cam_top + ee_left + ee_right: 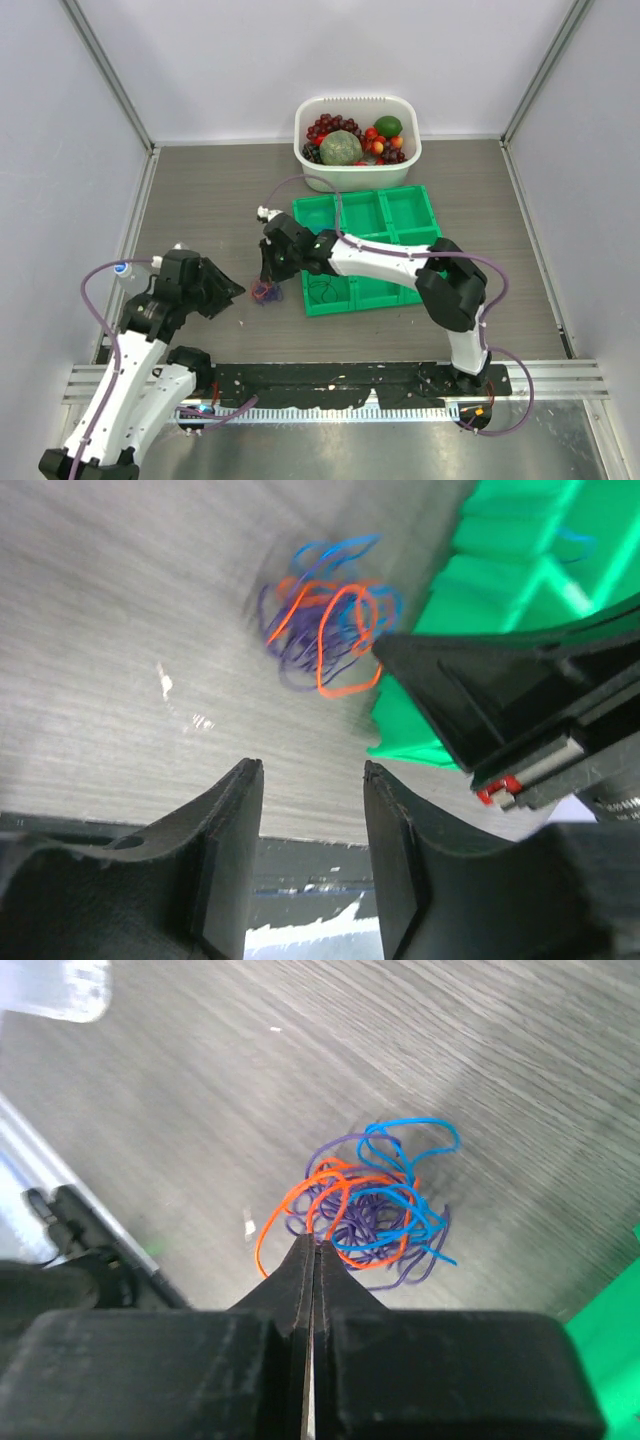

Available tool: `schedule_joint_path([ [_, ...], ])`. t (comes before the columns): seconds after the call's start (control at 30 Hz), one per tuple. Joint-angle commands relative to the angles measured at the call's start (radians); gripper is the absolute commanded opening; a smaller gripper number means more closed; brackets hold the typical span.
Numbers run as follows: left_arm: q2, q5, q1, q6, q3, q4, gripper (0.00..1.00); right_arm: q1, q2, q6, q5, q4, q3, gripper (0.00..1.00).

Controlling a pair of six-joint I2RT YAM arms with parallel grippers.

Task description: Untangle the cables

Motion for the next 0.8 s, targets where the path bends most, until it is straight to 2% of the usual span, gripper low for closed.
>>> schedule_joint_path([
  [0.0, -0.104, -0.098, 0.007, 0.061, 0.073, 0.065, 0.46, -0.012, -0.174, -0.015, -0.125, -0.004, 0.068, 0.01],
  [0.1, -0.179, -0.103, 0.006, 0.092, 0.055, 0.144, 0.47, -0.057, -0.194, 0.059, -0.224, -0.004, 0.097, 0.01],
  [0.27, -0.302, -0.089, 0.007, 0.142, 0.008, 0.242, 0.57, -0.094, -0.206, 0.129, -0.350, 0.003, 0.149, 0.01],
  [0.33, -0.336, -0.101, 0.007, 0.162, 0.004, 0.259, 0.60, -0.101, -0.211, 0.165, -0.379, 0.012, 0.183, 0.01],
  [0.47, -0.368, -0.097, 0.007, 0.210, -0.005, 0.322, 0.60, -0.103, -0.217, 0.217, -0.402, 0.020, 0.256, 0.01],
  [0.6, -0.369, -0.039, 0.007, 0.258, -0.024, 0.415, 0.66, -0.107, -0.215, 0.254, -0.410, 0.026, 0.315, 0.01],
  [0.67, -0.350, -0.060, 0.006, 0.256, -0.009, 0.390, 0.62, -0.107, -0.214, 0.226, -0.399, 0.028, 0.310, 0.01],
  [0.77, -0.293, -0.253, 0.007, 0.149, 0.040, 0.217, 0.52, -0.106, -0.214, 0.128, -0.343, -0.065, 0.290, 0.01],
])
